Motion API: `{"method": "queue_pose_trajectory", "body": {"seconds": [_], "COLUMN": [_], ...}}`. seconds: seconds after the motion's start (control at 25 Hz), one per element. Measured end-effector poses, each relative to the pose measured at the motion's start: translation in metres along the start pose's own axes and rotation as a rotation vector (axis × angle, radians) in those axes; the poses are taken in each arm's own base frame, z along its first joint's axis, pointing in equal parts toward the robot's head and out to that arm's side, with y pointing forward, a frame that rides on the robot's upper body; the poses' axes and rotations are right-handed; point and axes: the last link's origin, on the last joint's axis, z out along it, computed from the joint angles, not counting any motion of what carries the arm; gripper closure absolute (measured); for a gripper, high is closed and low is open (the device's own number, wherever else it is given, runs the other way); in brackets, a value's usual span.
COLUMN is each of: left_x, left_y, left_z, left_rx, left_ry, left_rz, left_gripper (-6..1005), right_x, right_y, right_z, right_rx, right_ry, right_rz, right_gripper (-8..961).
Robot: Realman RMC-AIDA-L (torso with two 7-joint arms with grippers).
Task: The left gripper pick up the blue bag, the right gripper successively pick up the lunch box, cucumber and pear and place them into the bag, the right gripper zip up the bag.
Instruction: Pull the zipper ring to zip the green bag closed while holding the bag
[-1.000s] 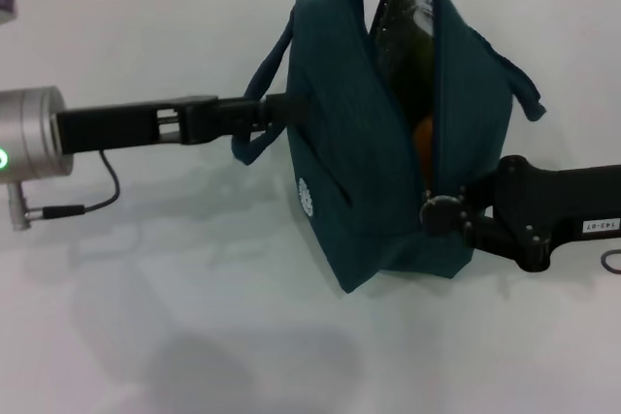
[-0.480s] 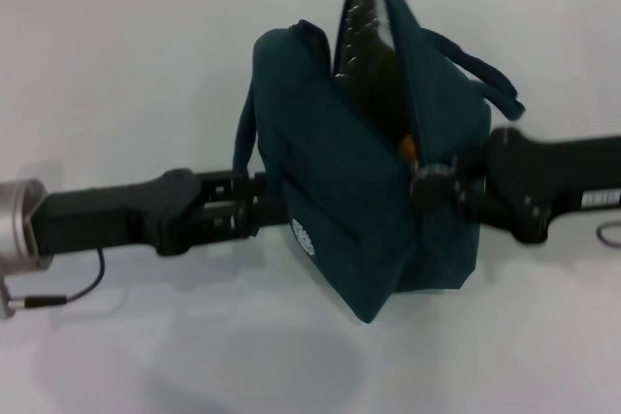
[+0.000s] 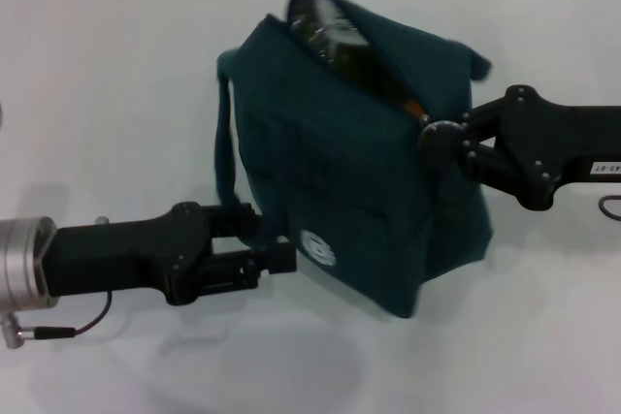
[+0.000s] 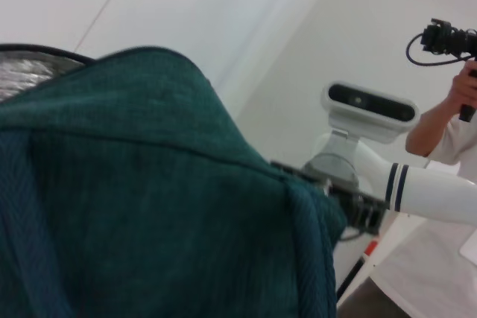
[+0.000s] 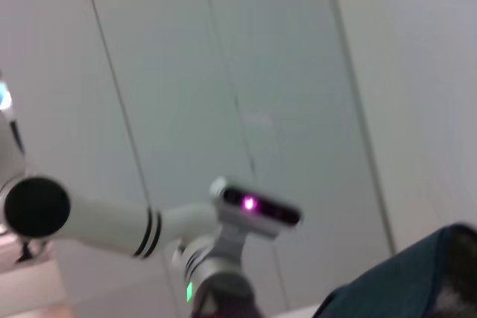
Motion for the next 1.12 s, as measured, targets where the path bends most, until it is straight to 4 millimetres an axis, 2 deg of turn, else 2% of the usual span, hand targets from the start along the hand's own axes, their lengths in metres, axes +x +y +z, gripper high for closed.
{"method": "queue_pose_trajectory", "body": {"seconds": [0.16, 0.48, 0.72, 0.92, 1.12], "left_x": [-0.001, 0.015, 0.027, 0.033, 0.027], "left_y": [-0.001, -0.018, -0.026, -0.017, 0.009], "left_z": [0.002, -0.020, -0.033, -0.041, -0.055], "left_rx": [0.001, 0.171, 0.263, 0.221, 0.128], "left_ry": [0.007, 0.139, 0.206, 0.199, 0.219], "left_rz": [0.014, 0.071, 0.116, 0.120, 0.112], "left_gripper": [466, 466, 467, 467, 466], "right_x": [0.007, 0.028, 0.034, 0.037, 0.041], "right_y": [0.003, 0.016, 0.019, 0.017, 0.009], "right_z": [-0.001, 0.002, 0.004, 0.008, 0.015], "right_rx": [-0.017, -0.084, -0.105, -0.104, -0.073], "right_ry": [0.023, 0.110, 0.141, 0.137, 0.148], "right_rz": [0.025, 0.077, 0.085, 0.073, 0.078], "right_gripper": [950, 950, 950, 950, 950]}}
